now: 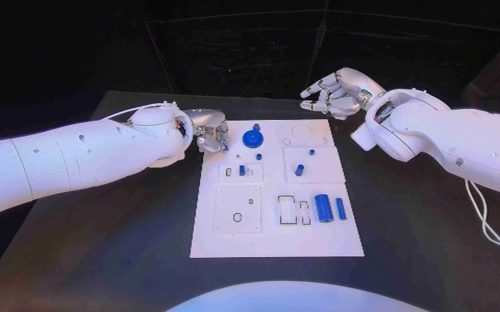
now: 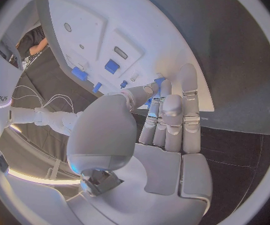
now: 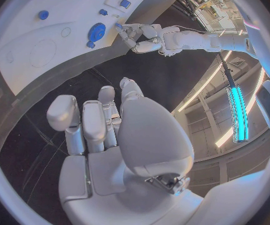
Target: Assemble the parts on the task board
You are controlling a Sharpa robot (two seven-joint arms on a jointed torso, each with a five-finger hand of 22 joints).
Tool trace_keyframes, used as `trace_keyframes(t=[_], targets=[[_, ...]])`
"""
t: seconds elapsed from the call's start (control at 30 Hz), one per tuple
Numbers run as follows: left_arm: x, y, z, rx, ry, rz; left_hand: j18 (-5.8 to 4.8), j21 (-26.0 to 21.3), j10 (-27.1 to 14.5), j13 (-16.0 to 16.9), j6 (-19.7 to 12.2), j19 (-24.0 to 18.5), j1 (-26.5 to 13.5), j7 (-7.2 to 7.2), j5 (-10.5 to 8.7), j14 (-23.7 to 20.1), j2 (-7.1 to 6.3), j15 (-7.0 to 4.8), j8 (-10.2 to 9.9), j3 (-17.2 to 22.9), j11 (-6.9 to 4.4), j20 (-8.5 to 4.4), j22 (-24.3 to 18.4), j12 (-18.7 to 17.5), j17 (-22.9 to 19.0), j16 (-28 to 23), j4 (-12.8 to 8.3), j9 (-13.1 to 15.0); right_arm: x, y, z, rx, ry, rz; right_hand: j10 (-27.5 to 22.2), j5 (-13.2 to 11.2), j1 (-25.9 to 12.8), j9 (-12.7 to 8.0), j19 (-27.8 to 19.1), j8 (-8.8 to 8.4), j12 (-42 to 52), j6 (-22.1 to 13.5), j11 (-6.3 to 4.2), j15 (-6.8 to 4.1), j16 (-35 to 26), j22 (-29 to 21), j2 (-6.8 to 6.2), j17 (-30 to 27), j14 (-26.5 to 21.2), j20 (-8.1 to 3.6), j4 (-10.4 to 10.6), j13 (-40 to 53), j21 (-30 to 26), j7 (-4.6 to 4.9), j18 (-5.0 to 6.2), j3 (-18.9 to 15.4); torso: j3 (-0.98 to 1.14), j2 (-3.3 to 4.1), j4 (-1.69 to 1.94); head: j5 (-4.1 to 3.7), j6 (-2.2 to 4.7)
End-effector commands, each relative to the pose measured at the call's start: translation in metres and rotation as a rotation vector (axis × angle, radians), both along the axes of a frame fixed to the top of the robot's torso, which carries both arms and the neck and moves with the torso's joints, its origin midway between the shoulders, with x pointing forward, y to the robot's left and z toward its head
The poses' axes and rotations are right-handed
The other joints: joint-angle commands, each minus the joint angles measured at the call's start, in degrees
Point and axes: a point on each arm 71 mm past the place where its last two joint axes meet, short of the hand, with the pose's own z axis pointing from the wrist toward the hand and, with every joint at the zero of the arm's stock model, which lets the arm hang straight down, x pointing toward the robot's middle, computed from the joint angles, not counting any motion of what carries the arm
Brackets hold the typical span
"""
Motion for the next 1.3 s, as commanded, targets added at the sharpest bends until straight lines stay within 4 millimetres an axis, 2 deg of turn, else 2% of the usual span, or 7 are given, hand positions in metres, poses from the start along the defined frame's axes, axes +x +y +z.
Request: trace_keyframes(t=[0.03, 0.23, 0.47, 0.6, 1.07, 1.2, 1.3], targets=[[-0.0016, -0.0007, -0.0041, 0.040, 0.011, -0.008, 0.60, 0.3, 0.5, -0.1, 1.2, -0.1, 0.0, -0.75, 0.19, 0.2, 0.31, -0.06, 0.3, 0.5, -0.05, -0.36, 0.1, 0.2, -0.2, -0.3, -0.1, 3.5, -0.0004, 0.0014, 0.0015, 0.001, -0.006, 0.010, -0.2, 0.2, -0.4, 0.0, -0.2, 0.28, 0.3, -0.3, -0.04, -0.28, -0.2, -0.1, 0.22, 0.1, 0.9, -0.09, 0.3, -0.1, -0.4, 0.06, 0.76, 0.1, 0.01, 0.03, -0.01, -0.03, -0.11], [-0.0010, -0.0022, -0.0025, 0.026, -0.010, -0.011, 0.56, 0.4, -0.3, -0.4, 0.4, -0.3, -0.1, -0.50, 0.18, 0.0, -0.25, 0.01, 0.0, 0.7, 0.16, -0.37, 0.3, -0.4, -0.5, -0.7, -0.2, 3.4, -0.0003, 0.0014, 0.0015, 0.001, -0.007, 0.010, -0.2, 0.2, -0.4, 0.0, -0.2, 0.28, 0.3, -0.3, -0.04, -0.28, -0.2, -0.1, 0.22, 0.1, 0.9, -0.09, 0.3, -0.1, -0.4, 0.06, 0.76, 0.1, 0.01, 0.01, -0.05, -0.03, -0.13], [-0.0015, -0.0032, -0.0016, 0.016, -0.020, -0.017, 0.46, 0.8, -1.1, -0.5, -1.2, -0.6, 0.0, 0.00, 0.15, -0.3, -3.71, 0.29, -0.7, -2.8, 0.47, -0.22, 0.9, -0.7, -0.8, -1.0, -2.0, 3.1, -0.0001, 0.0013, 0.0014, 0.001, -0.007, 0.010, -0.2, 0.2, -0.4, 0.0, -0.2, 0.28, 0.3, -0.3, -0.04, -0.28, -0.2, -0.1, 0.22, 0.1, 0.9, -0.09, 0.3, -0.1, -0.4, 0.06, 0.76, 0.1, -0.01, 0.00, -0.02, -0.10, -0.14], [-0.0018, -0.0035, -0.0015, 0.015, -0.021, -0.018, 0.42, 0.8, -1.2, -0.6, -1.7, -0.8, -0.4, 0.03, 0.15, -0.4, -4.84, 0.43, -0.9, -4.7, 0.57, -0.08, 1.0, -0.8, -1.0, -1.1, -2.1, 3.0, -0.0001, 0.0015, 0.0013, 0.001, -0.006, 0.011, -0.2, 0.2, -0.4, 0.0, -0.2, 0.28, 0.3, -0.3, -0.04, -0.28, -0.2, -0.1, 0.22, 0.1, 0.9, -0.09, 0.3, -0.1, -0.4, 0.06, 0.76, 0.1, -0.03, -0.03, -0.01, -0.10, -0.14], [-0.0004, -0.0019, -0.0006, 0.010, -0.034, -0.007, 0.45, 0.7, -1.9, -1.0, -2.6, -1.2, -0.7, 0.27, 0.18, -0.7, -5.49, 0.71, -1.5, -7.5, 0.89, 0.25, 1.2, -1.3, -1.5, -1.7, -1.8, 2.6, 0.0002, 0.0018, 0.0013, 0.002, -0.007, 0.011, -0.3, 0.3, -0.4, 0.0, -0.3, 0.30, 0.3, -0.3, -0.05, -0.28, -0.2, -0.2, 0.20, 0.0, 0.9, -0.09, 0.4, -0.1, -0.5, 0.06, 0.78, 0.1, 0.02, 0.03, -0.04, -0.10, -0.04], [-0.0003, -0.0016, -0.0007, 0.010, -0.034, -0.007, 0.48, 0.6, -1.8, -1.0, -2.5, -1.2, -0.6, 0.30, 0.19, -0.7, -5.11, 0.73, -1.5, -7.6, 0.87, 0.29, 1.2, -1.3, -1.5, -1.7, -1.6, 2.6, 0.0002, 0.0018, 0.0013, 0.001, -0.007, 0.011, -0.3, 0.3, -0.4, 0.0, -0.3, 0.30, 0.3, -0.3, -0.05, -0.28, -0.2, -0.2, 0.20, 0.0, 0.9, -0.09, 0.4, -0.1, -0.5, 0.06, 0.78, 0.1, 0.02, 0.03, -0.05, -0.14, 0.00], [-0.0002, -0.0016, -0.0008, 0.011, -0.033, -0.009, 0.52, 0.6, -1.6, -1.0, -2.3, -1.3, -0.2, 0.29, 0.19, -0.8, -4.29, 0.69, -1.4, -7.5, 0.82, 0.31, 1.2, -1.2, -1.6, -1.8, -1.5, 2.6, 0.0002, 0.0017, 0.0013, 0.001, -0.007, 0.011, -0.3, 0.3, -0.4, 0.0, -0.3, 0.30, 0.3, -0.3, -0.05, -0.28, -0.2, -0.2, 0.20, 0.0, 0.9, -0.09, 0.4, -0.1, -0.5, 0.06, 0.78, 0.1, 0.01, 0.01, -0.05, -0.13, -0.04]])
